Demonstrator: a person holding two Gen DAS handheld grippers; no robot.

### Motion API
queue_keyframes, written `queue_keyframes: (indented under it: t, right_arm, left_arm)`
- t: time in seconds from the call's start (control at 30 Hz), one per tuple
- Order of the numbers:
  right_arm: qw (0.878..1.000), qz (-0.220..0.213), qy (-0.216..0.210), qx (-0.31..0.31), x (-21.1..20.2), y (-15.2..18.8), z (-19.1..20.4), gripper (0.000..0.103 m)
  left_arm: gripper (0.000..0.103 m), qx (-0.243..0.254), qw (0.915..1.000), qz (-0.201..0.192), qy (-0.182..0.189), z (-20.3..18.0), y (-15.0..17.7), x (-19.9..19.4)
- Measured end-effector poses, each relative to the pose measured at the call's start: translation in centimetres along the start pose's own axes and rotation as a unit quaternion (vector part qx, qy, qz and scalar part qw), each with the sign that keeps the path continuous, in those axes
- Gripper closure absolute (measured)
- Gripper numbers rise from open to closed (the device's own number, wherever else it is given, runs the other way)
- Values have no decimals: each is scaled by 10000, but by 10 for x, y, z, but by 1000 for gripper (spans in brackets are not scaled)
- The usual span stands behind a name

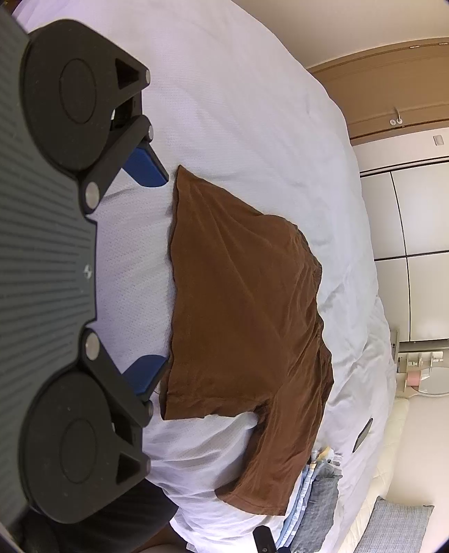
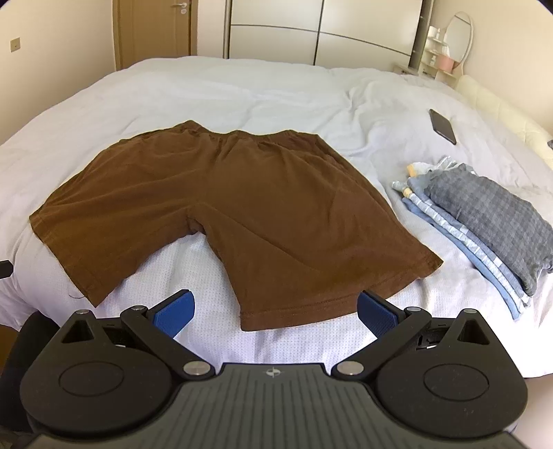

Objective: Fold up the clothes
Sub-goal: 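Grasp the brown shorts hem with the right gripper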

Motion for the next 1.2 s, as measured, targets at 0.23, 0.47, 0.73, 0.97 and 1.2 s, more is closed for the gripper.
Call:
queue_keyframes:
  t: [0.23,0.47,0.73,0.97,1.2]
  right_arm:
    - [10000,33,-47,44,0,3,2,0]
    - [9997,-1,-228,26,0,4,18,0]
    - [9965,-339,-725,-243,-1,-4,65,0]
    - [9839,-683,-1224,-1110,7,-20,141,17]
    - [9545,-935,-1880,-2118,33,-33,248,46]
  left_arm:
    - [1,-13,10000,18,-20,0,3,0]
    - [1,70,9999,60,-58,8,7,2]
    - [1,948,9952,-176,-142,46,5,3]
    - [14,2312,9717,-461,-146,80,-6,11]
    - [35,2664,9625,-408,298,126,-20,22]
Point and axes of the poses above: each gripper's, at about its wrist camera, not at the fingertips, and x roughly the way its jaws point, z to its left, y to its underside, the point moved 7 cm from there along x, roughly the way its jaws point, and after that the axes turned 6 degrees about -z, right-handed, at the moved point
